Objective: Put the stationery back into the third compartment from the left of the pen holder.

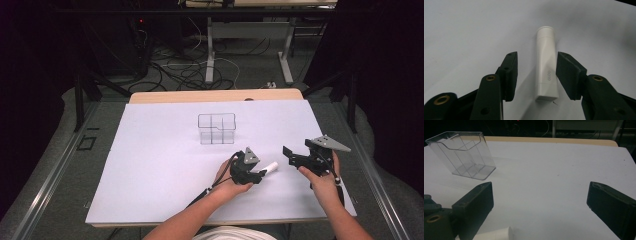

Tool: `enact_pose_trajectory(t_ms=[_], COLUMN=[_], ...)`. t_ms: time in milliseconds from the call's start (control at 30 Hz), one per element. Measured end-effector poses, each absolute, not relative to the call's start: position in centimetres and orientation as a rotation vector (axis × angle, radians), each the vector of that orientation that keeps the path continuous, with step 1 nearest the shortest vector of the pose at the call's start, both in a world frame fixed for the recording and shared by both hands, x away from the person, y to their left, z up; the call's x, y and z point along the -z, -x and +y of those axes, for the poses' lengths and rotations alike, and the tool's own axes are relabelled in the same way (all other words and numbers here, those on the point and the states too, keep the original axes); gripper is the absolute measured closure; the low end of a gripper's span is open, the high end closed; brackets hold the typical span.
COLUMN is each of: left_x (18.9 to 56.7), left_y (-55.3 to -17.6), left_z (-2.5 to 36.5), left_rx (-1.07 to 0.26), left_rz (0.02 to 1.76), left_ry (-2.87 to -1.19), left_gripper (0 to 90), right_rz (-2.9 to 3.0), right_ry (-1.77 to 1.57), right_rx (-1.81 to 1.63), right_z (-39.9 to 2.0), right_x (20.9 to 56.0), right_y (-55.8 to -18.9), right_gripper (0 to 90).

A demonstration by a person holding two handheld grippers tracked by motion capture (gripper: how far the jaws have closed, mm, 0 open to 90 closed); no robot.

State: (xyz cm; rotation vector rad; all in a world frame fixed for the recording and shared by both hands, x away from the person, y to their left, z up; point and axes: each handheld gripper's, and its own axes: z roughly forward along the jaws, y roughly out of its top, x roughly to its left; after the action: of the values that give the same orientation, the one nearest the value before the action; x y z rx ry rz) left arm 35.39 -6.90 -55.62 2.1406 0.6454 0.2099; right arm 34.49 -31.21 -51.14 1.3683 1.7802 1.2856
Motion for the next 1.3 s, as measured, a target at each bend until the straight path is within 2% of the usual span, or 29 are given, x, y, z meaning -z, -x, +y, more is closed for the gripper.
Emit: enact_pose_trajectory(t_ms=[433,733,1300], left_x=[56.4,56.5,56.4], left_y=[-34.8,-34.8,-34.9], left_z=[-7.7,-7.9,-7.8], left_rx=[-0.186,-0.200,-0.189], left_rz=[0.643,0.650,0.642], left_ry=[-2.185,-2.204,-2.214], left_gripper=[59.4,69.4,71.2], right_rz=[1.793,1.796,1.793], right_ry=[-1.362,-1.374,-1.381], right_rx=[-1.293,-1.281,-1.289], right_z=[-31.0,-31.1,-31.0], right_x=[51.2,51.2,51.2], right_y=[-34.4,-34.4,-34.4], right_gripper=[7.2,7.5,8.2])
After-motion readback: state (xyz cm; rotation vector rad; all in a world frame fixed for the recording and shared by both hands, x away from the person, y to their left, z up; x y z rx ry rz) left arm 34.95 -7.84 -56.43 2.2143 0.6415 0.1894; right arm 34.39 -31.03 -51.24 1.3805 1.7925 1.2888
